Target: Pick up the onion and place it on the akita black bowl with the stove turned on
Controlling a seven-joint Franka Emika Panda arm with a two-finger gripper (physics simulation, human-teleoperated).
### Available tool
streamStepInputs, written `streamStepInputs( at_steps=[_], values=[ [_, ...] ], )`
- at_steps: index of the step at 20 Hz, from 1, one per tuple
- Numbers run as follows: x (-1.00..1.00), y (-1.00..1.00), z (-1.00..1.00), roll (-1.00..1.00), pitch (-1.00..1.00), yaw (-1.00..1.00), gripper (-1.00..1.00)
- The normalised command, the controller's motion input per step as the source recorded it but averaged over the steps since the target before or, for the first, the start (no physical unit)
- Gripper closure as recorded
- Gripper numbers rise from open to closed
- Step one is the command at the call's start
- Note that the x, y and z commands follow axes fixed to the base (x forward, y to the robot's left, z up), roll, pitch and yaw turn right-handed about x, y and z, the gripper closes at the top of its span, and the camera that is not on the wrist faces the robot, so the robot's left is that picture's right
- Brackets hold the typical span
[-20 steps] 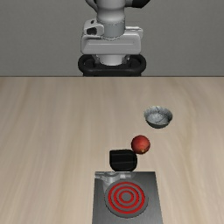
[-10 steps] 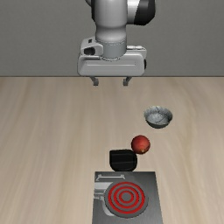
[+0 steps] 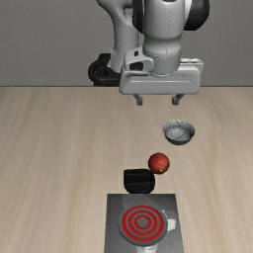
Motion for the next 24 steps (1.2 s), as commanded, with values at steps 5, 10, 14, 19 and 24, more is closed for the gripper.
streamStepInputs(
  at_steps=[5,10,14,19,24],
  values=[
    [0.2,0.2,-0.2,0.0,0.0,0.0,-1.0],
    [0.0,0.0,-1.0,0.0,0.0,0.0,-1.0],
    [0.0,0.0,-1.0,0.0,0.0,0.0,-1.0],
    [-0.4,0.0,-0.6,0.0,0.0,0.0,-1.0],
    [0.0,0.0,-1.0,0.0,0.0,0.0,-1.0]
  ],
)
